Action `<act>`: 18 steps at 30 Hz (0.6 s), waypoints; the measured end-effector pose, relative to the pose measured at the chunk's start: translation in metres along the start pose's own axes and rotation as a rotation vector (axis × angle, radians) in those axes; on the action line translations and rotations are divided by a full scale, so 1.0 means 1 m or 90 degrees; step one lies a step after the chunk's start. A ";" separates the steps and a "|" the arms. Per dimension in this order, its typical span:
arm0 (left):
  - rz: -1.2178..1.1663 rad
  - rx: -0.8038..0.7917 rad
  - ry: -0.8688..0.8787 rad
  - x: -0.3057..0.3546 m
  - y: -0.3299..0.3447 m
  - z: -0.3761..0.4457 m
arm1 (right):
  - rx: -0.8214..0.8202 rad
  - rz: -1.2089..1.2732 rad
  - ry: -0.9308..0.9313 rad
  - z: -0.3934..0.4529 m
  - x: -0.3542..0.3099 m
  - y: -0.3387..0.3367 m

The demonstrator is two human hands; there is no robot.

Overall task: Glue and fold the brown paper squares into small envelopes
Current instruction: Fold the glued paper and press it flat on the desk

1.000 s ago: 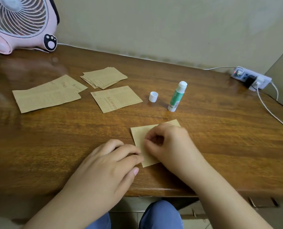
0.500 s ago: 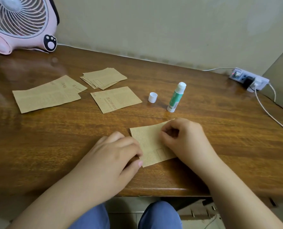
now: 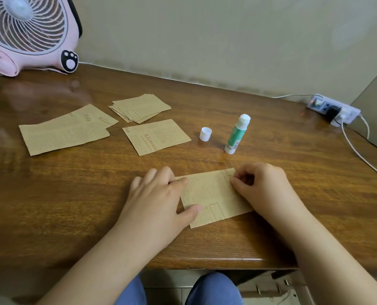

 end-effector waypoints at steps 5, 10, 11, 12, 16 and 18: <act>0.016 0.004 -0.007 0.000 -0.001 -0.001 | -0.024 0.062 -0.147 0.002 -0.051 0.029; 0.055 0.004 -0.014 0.000 -0.002 -0.003 | -0.023 0.089 -0.086 0.012 -0.043 0.035; 0.057 0.003 -0.015 0.000 -0.002 -0.004 | -0.014 0.077 -0.049 0.015 -0.032 0.029; 0.058 0.002 -0.016 0.000 -0.002 -0.004 | -0.007 0.068 -0.017 0.018 -0.021 0.023; 0.057 0.003 -0.016 0.000 -0.002 -0.003 | 0.006 0.034 0.037 0.024 -0.002 0.008; 0.060 0.006 -0.017 0.000 -0.001 -0.003 | 0.011 0.003 0.023 0.024 -0.008 0.010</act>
Point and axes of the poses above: each hand's wrist, its own z-axis towards the middle knuckle, its own y-axis out of the palm, x = y × z, the point moved 5 cm from there along z, towards the middle knuckle, and after that the axes turned 7 degrees about z, right-handed, at the moved point
